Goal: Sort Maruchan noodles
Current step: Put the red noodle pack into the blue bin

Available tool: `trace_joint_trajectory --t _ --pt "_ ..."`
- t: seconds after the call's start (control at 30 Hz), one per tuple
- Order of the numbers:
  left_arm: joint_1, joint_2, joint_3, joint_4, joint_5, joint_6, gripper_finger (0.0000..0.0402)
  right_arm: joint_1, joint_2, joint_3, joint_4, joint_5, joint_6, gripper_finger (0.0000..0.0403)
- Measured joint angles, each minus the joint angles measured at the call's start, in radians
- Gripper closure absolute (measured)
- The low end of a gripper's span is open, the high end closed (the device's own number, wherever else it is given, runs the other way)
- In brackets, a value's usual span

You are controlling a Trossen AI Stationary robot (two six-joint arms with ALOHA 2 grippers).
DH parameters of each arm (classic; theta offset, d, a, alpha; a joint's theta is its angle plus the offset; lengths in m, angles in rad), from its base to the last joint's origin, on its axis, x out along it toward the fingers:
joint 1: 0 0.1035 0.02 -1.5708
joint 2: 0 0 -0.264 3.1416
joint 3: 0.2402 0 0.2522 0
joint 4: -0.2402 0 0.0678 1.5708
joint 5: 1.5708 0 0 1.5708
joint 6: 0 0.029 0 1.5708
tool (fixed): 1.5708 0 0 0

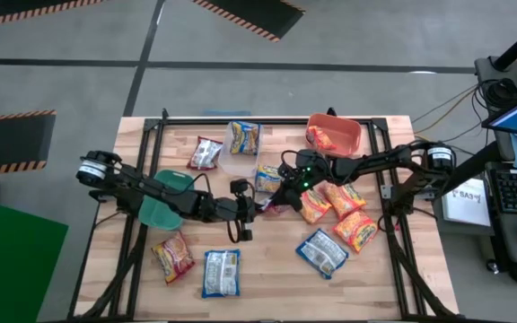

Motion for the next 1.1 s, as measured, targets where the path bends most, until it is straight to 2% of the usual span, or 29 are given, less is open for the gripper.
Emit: trace_joint_trajectory --t 0.13,0.27,0.5,0.6,0.7,0.8,0.93,1.03,1.1 --pt "0.0 0.0 0.0 0.0 0.0 0.003 0.0397 -0.033 -0.017 0.001 -0.004 -0.016 0.038 0.0243" --pt "-0.004 -0.021 0.0 -0.029 0.01 0.001 0.0399 -0.075 -0.05 0.001 -0.008 -0.076 0.041 0.0211" --pt "-0.016 -0.145 0.0 -0.144 0.01 -0.039 0.0399 -0.137 -0.169 0.001 -0.032 -0.086 -0.035 0.0198" --pt "-0.017 -0.228 0.018 -0.271 0.009 -0.092 0.04 -0.154 -0.234 0.001 -0.071 -0.077 -0.105 0.0197" --pt "-0.016 -0.309 0.074 -0.503 0.003 -0.166 0.0399 -0.158 -0.289 0.001 -0.099 -0.026 -0.165 0.0197" --pt "-0.016 -0.363 0.18 -0.844 -0.039 -0.273 0.0398 -0.158 -0.326 -0.001 -0.12 0.026 -0.222 0.0197" --pt "-0.016 -0.386 0.365 -1.326 -0.161 -0.577 0.0397 -0.156 -0.335 -0.005 -0.129 0.052 -0.25 0.0197" --pt "-0.016 -0.381 0.465 -1.661 -0.189 -0.765 0.0397 -0.156 -0.324 -0.006 -0.14 0.054 -0.272 0.0197" --pt "-0.01 -0.378 0.494 -1.824 -0.198 -0.951 0.0396 -0.156 -0.308 -0.008 -0.14 0.054 -0.279 0.0197"
